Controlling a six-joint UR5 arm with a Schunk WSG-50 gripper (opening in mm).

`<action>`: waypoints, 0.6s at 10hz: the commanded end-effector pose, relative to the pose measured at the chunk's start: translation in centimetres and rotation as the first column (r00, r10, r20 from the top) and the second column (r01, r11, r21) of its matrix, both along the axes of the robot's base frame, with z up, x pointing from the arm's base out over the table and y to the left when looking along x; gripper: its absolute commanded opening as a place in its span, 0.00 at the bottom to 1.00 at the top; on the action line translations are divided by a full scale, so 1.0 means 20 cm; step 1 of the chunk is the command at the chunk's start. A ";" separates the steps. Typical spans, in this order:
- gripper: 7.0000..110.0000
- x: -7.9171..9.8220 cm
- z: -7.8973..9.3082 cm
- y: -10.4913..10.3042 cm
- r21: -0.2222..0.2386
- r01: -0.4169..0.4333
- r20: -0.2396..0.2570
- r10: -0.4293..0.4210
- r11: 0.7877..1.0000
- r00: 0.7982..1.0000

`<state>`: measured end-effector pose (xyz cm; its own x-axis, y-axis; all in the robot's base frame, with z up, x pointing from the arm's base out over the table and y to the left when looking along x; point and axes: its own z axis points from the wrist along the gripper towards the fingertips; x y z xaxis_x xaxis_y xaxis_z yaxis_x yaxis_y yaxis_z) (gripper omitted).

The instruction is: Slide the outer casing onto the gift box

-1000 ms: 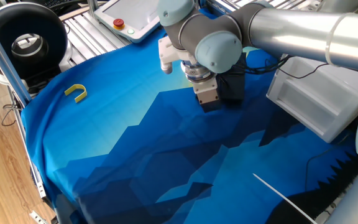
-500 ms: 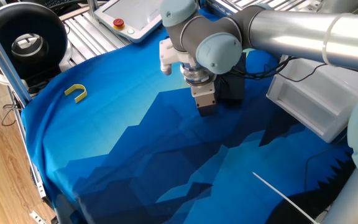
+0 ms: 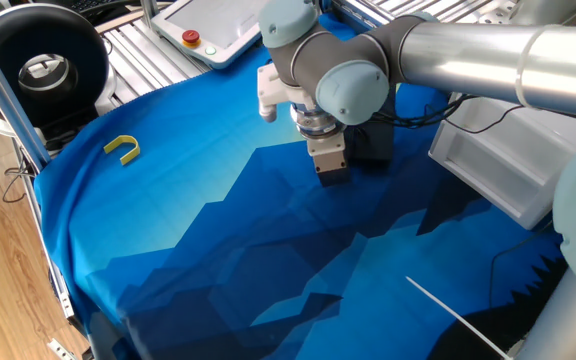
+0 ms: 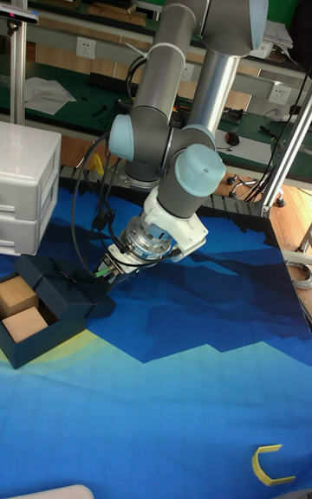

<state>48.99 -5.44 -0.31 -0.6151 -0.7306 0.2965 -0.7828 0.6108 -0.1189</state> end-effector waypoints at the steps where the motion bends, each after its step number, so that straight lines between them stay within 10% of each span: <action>1: 0.00 0.04 0.00 -0.02 -0.001 0.002 0.017 -0.002 1.000 1.000; 6: 0.00 0.07 0.11 -0.02 -0.040 0.000 0.011 0.000 0.999 1.000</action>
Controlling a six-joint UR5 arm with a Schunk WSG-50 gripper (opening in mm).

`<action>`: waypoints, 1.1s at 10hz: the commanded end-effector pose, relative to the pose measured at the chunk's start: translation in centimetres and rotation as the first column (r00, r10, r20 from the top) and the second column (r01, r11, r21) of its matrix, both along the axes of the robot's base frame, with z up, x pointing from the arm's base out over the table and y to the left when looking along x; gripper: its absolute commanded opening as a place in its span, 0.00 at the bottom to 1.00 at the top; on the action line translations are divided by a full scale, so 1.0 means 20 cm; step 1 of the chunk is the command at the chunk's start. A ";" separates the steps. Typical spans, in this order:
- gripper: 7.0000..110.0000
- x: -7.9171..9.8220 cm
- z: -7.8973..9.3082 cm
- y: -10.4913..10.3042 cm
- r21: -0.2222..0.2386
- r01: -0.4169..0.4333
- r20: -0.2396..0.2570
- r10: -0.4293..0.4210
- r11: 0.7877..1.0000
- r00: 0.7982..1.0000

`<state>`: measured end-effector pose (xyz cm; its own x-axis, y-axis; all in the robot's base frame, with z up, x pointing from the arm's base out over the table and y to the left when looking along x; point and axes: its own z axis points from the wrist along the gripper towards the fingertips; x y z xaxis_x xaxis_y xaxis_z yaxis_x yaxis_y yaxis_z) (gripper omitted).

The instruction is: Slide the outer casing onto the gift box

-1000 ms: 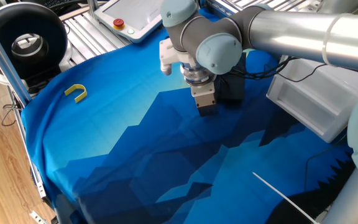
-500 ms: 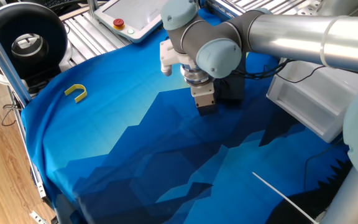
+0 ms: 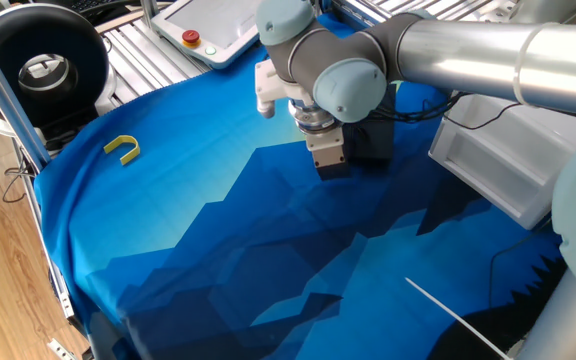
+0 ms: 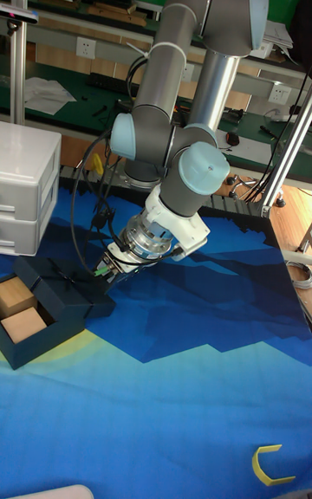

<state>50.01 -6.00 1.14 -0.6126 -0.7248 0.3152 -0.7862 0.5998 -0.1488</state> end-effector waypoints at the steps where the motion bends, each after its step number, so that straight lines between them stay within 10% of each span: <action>1: 0.00 0.03 0.05 -0.01 -0.021 0.006 0.008 -0.006 1.000 1.000; 8: 0.00 0.13 0.16 -0.14 -0.107 -0.045 0.002 0.045 0.993 0.999; 11: 0.00 0.05 0.09 -0.01 0.006 0.021 -0.042 -0.021 1.000 0.999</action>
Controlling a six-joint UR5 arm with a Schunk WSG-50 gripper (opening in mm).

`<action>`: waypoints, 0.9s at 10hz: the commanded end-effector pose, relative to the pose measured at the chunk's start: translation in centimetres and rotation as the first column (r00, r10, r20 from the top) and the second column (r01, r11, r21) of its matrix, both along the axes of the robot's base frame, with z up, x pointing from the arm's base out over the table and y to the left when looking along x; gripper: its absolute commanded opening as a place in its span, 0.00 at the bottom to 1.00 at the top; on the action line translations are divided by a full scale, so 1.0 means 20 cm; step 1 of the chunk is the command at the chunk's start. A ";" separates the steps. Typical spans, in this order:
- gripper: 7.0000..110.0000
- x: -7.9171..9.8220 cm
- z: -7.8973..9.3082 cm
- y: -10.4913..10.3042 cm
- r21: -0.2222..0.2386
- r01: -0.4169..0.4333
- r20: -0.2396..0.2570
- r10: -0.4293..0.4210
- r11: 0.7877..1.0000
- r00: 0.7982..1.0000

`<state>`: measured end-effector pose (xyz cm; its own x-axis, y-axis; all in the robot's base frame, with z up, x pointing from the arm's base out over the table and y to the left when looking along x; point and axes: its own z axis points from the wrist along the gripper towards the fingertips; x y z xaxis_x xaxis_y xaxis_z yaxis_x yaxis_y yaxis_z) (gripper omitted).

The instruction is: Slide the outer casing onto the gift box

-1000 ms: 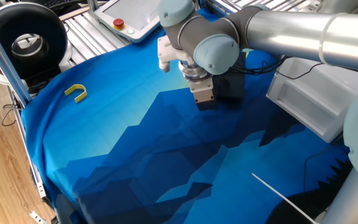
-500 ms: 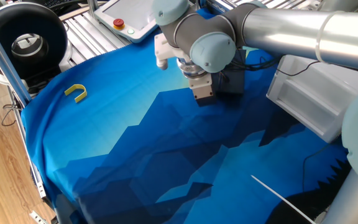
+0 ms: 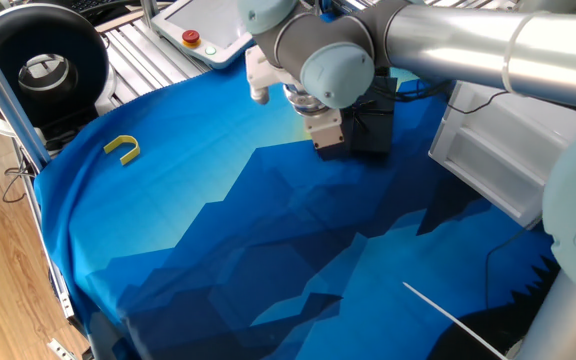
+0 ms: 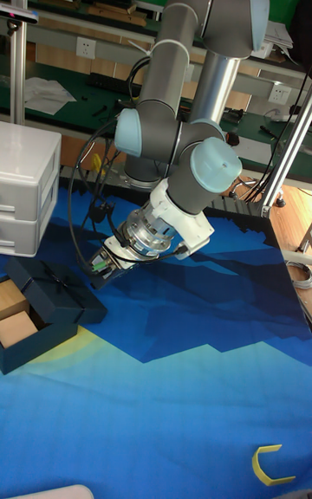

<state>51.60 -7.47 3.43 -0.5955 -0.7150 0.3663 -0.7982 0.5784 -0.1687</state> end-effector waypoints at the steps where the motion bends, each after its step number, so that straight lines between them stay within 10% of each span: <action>1: 0.00 -0.03 -0.07 0.06 0.069 0.040 -0.019 -0.039 0.997 0.999; 9: 0.00 0.04 -0.14 -0.01 0.038 0.008 0.038 -0.010 0.999 0.999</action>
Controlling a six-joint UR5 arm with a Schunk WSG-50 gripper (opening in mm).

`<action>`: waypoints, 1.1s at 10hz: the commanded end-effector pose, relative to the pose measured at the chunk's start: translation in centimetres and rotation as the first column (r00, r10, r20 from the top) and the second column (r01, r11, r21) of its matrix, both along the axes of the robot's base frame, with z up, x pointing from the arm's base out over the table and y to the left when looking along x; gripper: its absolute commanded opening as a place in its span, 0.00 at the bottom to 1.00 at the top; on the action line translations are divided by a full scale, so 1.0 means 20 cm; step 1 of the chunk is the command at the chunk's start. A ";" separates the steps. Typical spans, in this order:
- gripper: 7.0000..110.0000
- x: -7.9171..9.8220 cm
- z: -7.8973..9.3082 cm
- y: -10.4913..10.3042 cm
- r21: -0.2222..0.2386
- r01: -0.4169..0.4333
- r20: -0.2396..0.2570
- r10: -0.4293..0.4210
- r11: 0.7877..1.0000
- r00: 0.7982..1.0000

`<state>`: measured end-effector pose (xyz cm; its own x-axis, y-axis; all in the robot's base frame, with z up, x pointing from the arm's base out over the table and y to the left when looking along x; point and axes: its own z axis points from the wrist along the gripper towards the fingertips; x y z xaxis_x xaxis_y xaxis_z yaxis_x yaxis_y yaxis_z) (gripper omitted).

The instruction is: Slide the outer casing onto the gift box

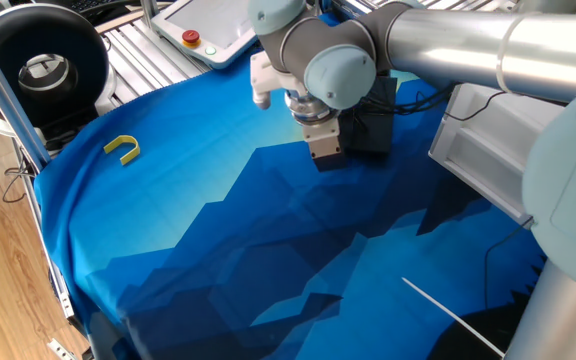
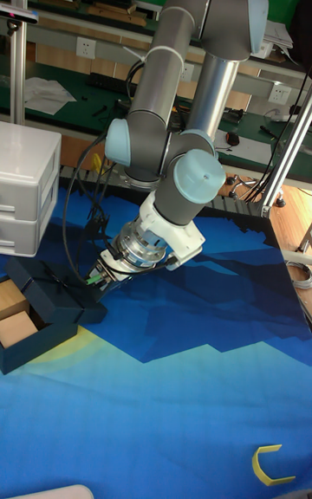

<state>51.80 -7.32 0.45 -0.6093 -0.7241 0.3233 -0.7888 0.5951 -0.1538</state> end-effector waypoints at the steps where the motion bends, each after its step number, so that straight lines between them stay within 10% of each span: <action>1: 0.00 0.04 0.02 -0.03 -0.017 -0.004 0.023 0.004 1.000 1.000; 11: 0.00 0.10 0.18 -0.09 -0.109 -0.021 0.019 0.024 0.994 1.000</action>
